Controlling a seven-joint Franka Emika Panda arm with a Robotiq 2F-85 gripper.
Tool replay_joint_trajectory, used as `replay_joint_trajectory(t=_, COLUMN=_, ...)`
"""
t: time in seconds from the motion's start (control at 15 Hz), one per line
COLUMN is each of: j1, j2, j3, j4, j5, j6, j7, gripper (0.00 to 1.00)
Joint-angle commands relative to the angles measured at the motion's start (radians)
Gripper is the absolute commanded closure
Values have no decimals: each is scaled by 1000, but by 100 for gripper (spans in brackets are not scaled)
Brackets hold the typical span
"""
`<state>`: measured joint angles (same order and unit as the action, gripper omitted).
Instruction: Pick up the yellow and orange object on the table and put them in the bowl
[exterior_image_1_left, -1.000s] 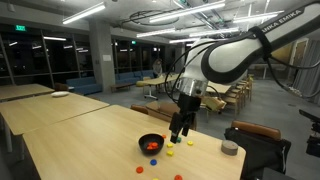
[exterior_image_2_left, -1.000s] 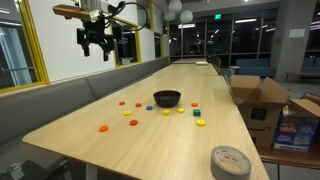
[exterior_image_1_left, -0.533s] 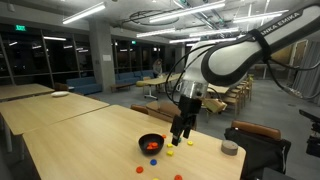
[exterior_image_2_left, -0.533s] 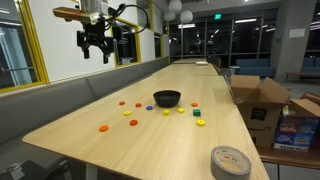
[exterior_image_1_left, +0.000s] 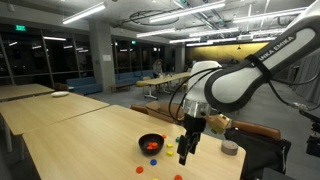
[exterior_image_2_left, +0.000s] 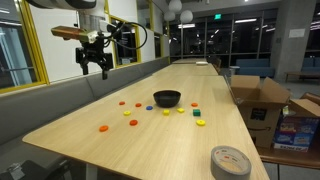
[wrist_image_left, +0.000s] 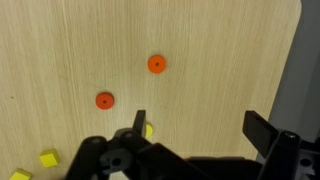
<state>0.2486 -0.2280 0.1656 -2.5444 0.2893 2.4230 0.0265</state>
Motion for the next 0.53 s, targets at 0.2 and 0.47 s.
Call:
replay_joint_trajectory(t=0.2, j1=3, j2=140, j3=86, j4=-86, j5=-94, j6=224, j7=82, gripper=0)
replay_joint_trajectory(t=0.47, j1=-4, j2=265, j3=111, j4=-77, j5=-305, j6=311, j7=264, gripper=0)
